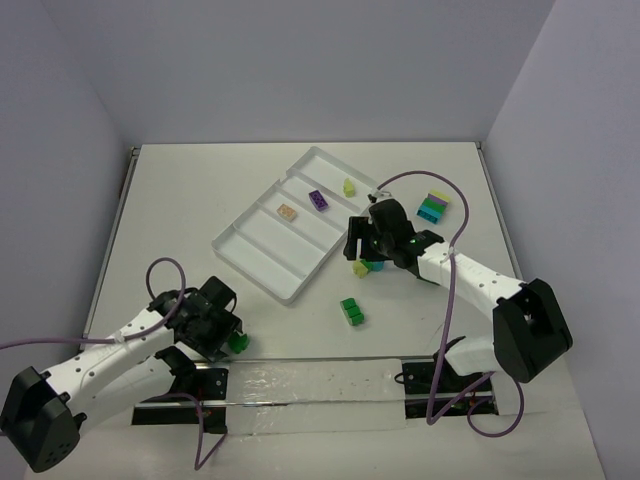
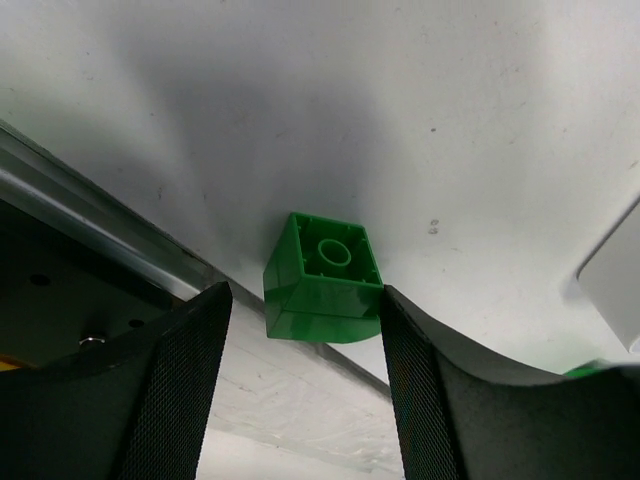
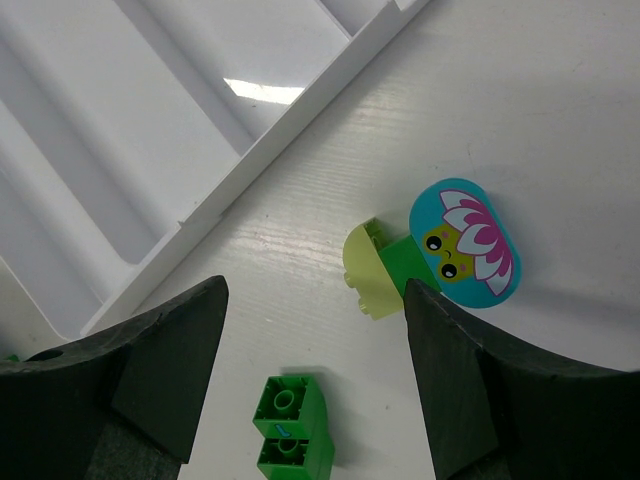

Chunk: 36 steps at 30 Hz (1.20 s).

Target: Sort the legos into containers by color

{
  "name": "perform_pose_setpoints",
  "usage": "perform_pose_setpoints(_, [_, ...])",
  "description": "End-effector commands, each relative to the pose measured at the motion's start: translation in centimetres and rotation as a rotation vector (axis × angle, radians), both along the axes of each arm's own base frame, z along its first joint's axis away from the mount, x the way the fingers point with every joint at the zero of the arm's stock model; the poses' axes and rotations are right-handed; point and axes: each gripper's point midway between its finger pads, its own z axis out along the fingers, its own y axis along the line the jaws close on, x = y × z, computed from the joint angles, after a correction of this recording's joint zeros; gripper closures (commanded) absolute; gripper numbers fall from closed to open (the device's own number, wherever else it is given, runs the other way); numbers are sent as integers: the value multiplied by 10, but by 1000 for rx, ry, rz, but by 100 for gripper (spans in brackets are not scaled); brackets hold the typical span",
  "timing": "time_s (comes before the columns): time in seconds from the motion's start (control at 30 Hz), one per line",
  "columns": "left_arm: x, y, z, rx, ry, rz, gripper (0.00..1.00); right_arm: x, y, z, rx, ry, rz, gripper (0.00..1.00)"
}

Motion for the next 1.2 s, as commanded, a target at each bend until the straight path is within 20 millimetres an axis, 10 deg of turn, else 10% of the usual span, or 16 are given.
perform_pose_setpoints(0.0, [10,4,0,52,-37,-33,35,9,11,12,20,-43,24,22])
perform_pose_setpoints(0.77, [12,2,-3,68,-35,-92,42,12,18,14,18,-34,35,22])
perform_pose_setpoints(1.17, [15,1,-1,60,-54,-97,79,13,22,20,21,-40,43,22])
